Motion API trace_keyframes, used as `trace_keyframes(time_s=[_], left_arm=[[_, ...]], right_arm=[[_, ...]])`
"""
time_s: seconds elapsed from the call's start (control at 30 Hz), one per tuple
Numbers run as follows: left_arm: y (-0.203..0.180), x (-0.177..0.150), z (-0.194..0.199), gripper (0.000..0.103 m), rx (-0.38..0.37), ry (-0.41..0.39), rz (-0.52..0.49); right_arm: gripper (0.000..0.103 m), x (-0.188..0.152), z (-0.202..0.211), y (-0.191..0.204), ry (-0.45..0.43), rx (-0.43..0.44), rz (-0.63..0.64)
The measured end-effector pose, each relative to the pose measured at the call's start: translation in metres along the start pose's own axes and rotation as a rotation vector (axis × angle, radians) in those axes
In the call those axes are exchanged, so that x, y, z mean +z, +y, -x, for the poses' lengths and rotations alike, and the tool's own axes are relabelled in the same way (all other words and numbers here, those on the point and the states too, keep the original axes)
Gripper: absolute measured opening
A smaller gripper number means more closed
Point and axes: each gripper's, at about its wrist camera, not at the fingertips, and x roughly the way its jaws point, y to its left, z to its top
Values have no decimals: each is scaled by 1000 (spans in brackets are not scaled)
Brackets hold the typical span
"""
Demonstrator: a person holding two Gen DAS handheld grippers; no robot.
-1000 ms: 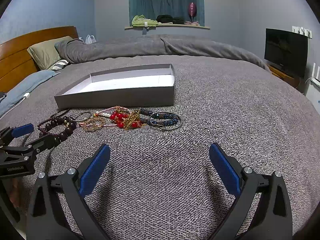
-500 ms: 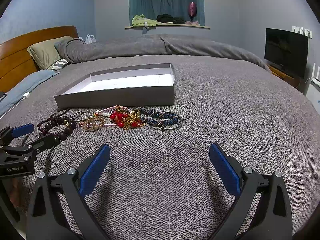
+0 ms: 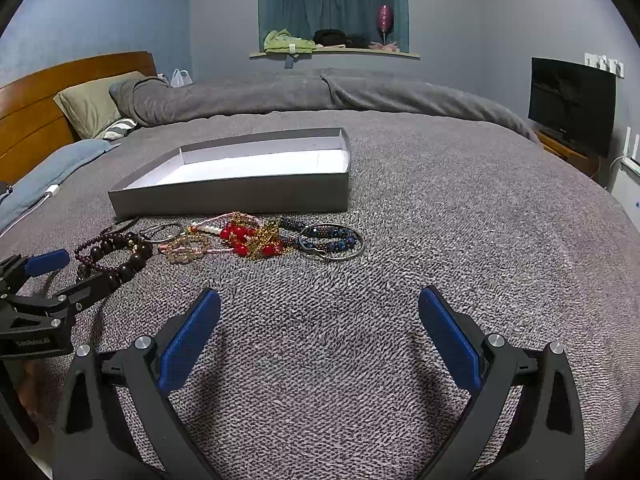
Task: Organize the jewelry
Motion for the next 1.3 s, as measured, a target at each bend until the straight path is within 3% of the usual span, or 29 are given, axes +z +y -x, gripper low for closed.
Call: trace_keyframes(time_s=[0.27,0.43,0.57,0.67,0.87,1.17,1.23,1.3], left_arm=[[15,3,13,98,-28,-21,34],[45,40,26,98,-88,-9,79],[57,80,40,98,-14,-101,48],[61,93,40,98,-6,-152,56],[67,77,12,98,-31,-115,85],[60,63,-21,94,-67,-5,-2],[59,64,-25,85,-85,18,0],[58,62,-29,77,-87,44,-19]], right_arm=[[98,16,10,-8,-22,39,-2],[98,56,16,-16,-65,53,15],[98,88,8,-26,-92,14,16],[98,88,-3,-32,-81,32,-3],[98,66,-27,-37,-7,79,14],[97,56,-38,-31,67,108,35],[89,55,-40,-29,78,109,36],[87,54,-42,-26,96,115,48]])
